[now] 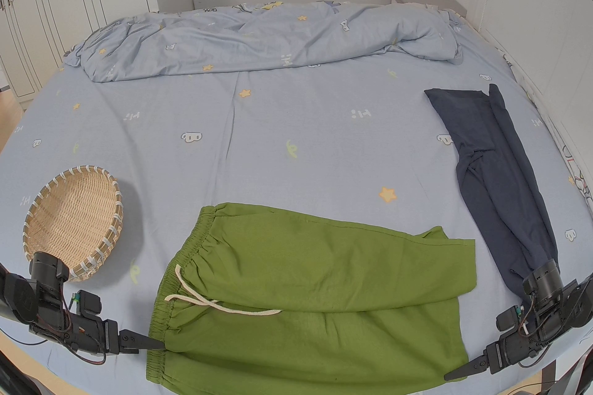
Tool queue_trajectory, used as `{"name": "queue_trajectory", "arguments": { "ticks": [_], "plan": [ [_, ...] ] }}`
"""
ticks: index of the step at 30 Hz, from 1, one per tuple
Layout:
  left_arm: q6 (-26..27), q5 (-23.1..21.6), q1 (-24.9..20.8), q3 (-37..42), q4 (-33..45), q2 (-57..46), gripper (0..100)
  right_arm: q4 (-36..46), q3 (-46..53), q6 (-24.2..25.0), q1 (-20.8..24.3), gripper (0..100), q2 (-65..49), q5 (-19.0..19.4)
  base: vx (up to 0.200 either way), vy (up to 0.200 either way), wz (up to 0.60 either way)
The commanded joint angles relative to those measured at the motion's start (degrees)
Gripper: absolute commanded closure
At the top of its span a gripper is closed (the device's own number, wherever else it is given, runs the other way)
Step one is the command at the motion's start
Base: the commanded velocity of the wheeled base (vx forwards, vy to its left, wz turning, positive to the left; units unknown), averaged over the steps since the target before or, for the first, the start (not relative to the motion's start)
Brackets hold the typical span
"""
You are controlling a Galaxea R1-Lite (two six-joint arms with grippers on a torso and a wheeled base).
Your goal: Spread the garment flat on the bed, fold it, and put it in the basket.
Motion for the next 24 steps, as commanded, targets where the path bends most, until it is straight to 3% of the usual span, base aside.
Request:
{"name": "queue_trajectory", "arguments": {
  "ticks": [1,9,12,24],
  "plan": [
    [0.0,0.1,0.4,-0.4,-0.1,-0.2,0,-0.1,0.1,0.0,-0.6,0,-0.4,0.1,0.0,0.0,0.0],
    [-2.4,0.1,0.7,-10.2,4.2,-5.9,0,0.3,-4.0,-0.2,-8.1,0,-9.6,-0.9,0.0,0.0,0.0],
    [-5.5,0.8,-1.3,-21.4,11.2,-5.8,0,0.5,-10.0,-0.3,-11.2,0,-10.5,-1.2,0.0,0.0,0.0],
    [-9.4,0.7,-8.5,-44.1,12.3,5.8,0,0.8,-28.5,-0.3,-9.6,0,-5.5,-1.2,0.0,0.0,0.0]
  ]
}}
